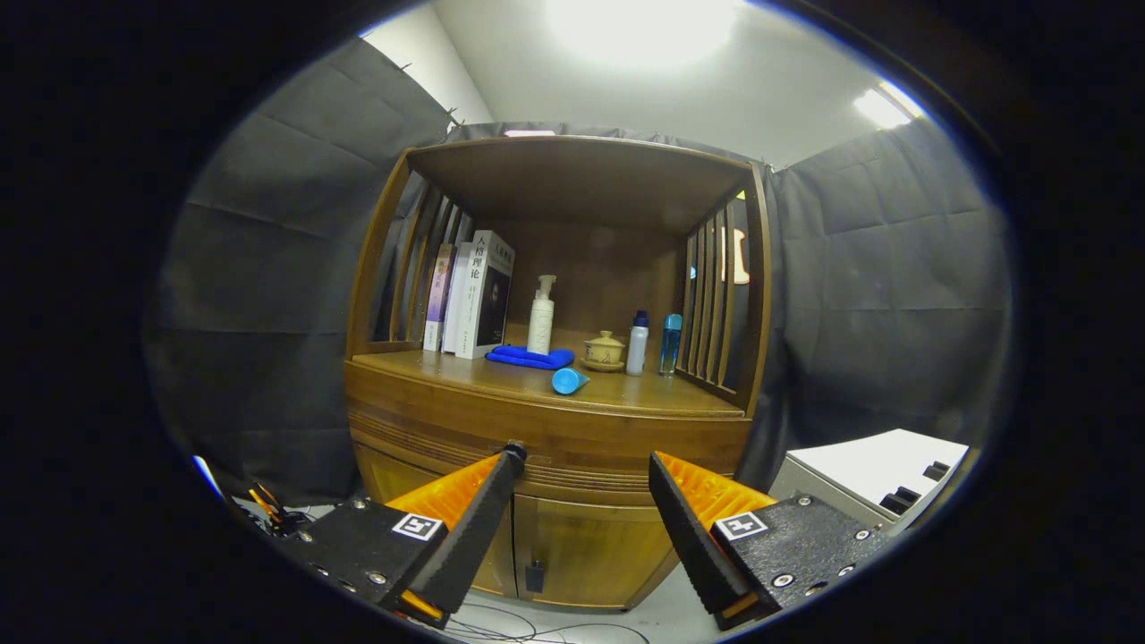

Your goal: Pull open the drawer, take out the items inside it, and place them on the countertop above the cabinet.

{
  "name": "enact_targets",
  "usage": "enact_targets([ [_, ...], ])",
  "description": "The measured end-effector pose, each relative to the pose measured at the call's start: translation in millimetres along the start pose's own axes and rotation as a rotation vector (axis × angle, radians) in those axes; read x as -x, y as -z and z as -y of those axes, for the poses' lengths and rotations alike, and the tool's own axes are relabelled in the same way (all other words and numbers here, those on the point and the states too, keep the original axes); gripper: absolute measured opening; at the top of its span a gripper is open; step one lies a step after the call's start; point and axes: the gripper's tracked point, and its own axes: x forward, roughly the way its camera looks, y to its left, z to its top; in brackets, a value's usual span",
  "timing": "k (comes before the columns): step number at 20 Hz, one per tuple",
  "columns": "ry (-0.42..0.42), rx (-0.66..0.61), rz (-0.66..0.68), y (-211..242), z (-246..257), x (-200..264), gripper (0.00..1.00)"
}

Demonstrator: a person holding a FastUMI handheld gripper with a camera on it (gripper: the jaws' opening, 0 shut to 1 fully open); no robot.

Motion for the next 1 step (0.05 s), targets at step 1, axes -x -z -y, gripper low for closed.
enact_targets([
  [1,0.001,0.001,-0.004,1.5,0.8,-0.3,0.95],
])
